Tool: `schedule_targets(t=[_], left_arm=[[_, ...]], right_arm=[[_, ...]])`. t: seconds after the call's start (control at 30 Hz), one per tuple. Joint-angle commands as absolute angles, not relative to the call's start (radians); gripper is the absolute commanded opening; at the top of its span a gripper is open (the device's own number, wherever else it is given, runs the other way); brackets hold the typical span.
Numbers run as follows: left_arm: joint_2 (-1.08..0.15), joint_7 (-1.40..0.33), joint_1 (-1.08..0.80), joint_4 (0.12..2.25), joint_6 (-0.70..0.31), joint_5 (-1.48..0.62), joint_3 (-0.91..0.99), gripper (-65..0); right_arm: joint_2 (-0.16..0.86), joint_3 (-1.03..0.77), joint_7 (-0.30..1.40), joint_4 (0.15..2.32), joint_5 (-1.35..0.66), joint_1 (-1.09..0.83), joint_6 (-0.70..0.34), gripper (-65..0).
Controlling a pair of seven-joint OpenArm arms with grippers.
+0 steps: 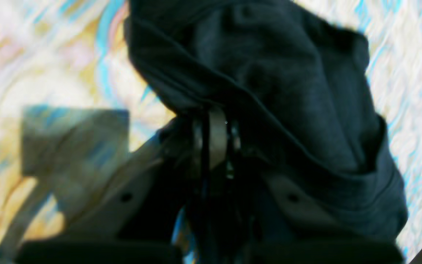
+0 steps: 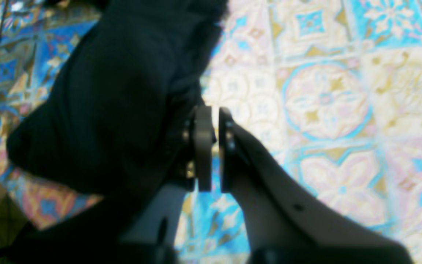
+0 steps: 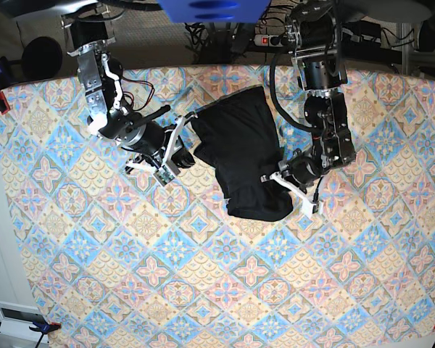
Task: Layout the t-shirt on the table in an organized manner, then fold the t-shirt properly
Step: 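Fold the bundle end with the left gripper toward the right gripper, then drag the folded bundle with the right gripper across the cloth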
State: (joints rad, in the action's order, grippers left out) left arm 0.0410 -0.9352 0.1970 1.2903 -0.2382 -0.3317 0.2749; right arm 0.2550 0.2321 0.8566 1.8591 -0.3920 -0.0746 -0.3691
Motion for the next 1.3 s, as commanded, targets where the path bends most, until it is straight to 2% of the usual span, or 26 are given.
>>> schedule_targets(t=[0.0, 0.2, 0.3, 0.57, 0.73, 1.0, 1.27], left_arm=[[0.059, -0.934, 0.236, 1.277, -0.236, -0.321, 0.271, -64.8], [0.107, -0.944, 0.314, 1.244, -0.236, -0.331, 0.271, -64.8], [0.097, -0.944, 0.306, 1.307, -0.236, -0.334, 0.277, -64.8], [-0.03, -0.944, 0.186, 1.534, -0.236, -0.358, 0.288, -64.8], [-0.076, -0.944, 0.108, 1.595, -0.236, -0.461, 0.469, -64.8], [-0.077, -1.078, 0.061, 1.661, -0.236, -0.481, 0.713, -64.8], [-0.09, -1.121, 0.027, 1.693, -0.237, -0.483, 0.739, -64.8]], right_arm=[[0.26, 0.228, 0.837, 1.89, -0.403, -0.071, -0.374, -61.9], [0.259, 0.228, 0.837, 1.902, -0.403, -0.085, -0.374, -61.9], [0.259, 0.228, 0.835, 1.913, -0.403, -0.085, -0.374, -61.9], [0.223, 0.246, 0.802, 1.948, -0.403, -0.127, -0.377, -62.0], [0.124, 0.332, 0.802, 1.936, -0.403, -0.091, -0.378, -62.0], [-0.008, 0.446, 0.802, 1.762, -0.403, -0.002, -0.378, -62.0], [-0.101, 0.453, 0.8, 1.478, -0.401, 0.128, -0.378, -65.0]])
